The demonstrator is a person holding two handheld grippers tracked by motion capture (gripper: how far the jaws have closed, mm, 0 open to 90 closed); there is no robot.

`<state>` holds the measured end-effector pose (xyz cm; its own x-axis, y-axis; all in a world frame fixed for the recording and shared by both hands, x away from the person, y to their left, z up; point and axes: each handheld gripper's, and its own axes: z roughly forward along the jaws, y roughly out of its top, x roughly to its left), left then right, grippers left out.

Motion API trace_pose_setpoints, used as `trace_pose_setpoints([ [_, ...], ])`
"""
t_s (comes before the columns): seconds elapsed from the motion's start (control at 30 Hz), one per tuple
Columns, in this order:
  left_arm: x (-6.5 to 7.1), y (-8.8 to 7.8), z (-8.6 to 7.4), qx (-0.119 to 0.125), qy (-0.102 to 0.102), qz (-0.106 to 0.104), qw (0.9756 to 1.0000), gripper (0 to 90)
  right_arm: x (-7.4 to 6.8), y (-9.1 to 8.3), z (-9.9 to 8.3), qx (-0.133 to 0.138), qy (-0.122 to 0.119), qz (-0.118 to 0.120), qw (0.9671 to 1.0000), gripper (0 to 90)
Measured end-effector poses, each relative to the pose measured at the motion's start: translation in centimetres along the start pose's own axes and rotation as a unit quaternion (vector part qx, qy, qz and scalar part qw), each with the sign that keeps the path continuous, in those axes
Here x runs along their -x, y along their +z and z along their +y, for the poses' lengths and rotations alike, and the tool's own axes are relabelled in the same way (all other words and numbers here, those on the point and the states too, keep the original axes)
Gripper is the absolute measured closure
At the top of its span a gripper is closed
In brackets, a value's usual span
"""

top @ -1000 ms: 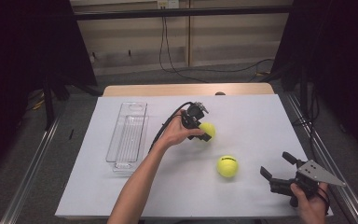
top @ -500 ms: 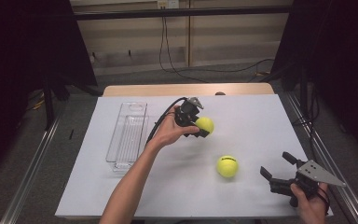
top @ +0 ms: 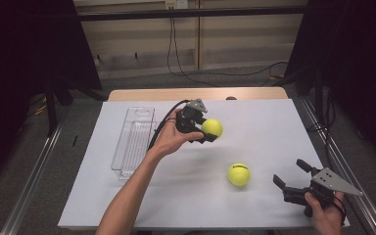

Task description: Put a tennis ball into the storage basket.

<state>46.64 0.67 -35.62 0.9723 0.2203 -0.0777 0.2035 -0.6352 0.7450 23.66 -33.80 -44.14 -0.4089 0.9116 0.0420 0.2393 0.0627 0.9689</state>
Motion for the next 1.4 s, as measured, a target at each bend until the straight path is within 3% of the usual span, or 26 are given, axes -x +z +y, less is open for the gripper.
trace_pose_setpoints([
  [0.33,0.9,-2.9,-0.2,0.019,0.011,0.001,0.9998,27.1,0.0,0.0,0.0,0.000,0.000,-0.001,1.0000,1.2],
  [0.53,0.8,-5.4,-1.1,0.045,-0.006,0.015,0.9989,27.0,0.0,0.0,0.0,0.001,-0.001,-0.001,1.0000,1.2],
  [0.93,0.4,-8.6,-3.3,0.070,-0.023,0.030,0.9968,27.0,0.0,0.1,0.1,0.003,-0.002,0.001,1.0000,1.0],
  [1.4,0.3,-12.4,-5.9,0.075,-0.037,0.057,0.9949,27.0,0.0,0.0,0.2,0.008,0.005,-0.002,1.0000,0.8],
])
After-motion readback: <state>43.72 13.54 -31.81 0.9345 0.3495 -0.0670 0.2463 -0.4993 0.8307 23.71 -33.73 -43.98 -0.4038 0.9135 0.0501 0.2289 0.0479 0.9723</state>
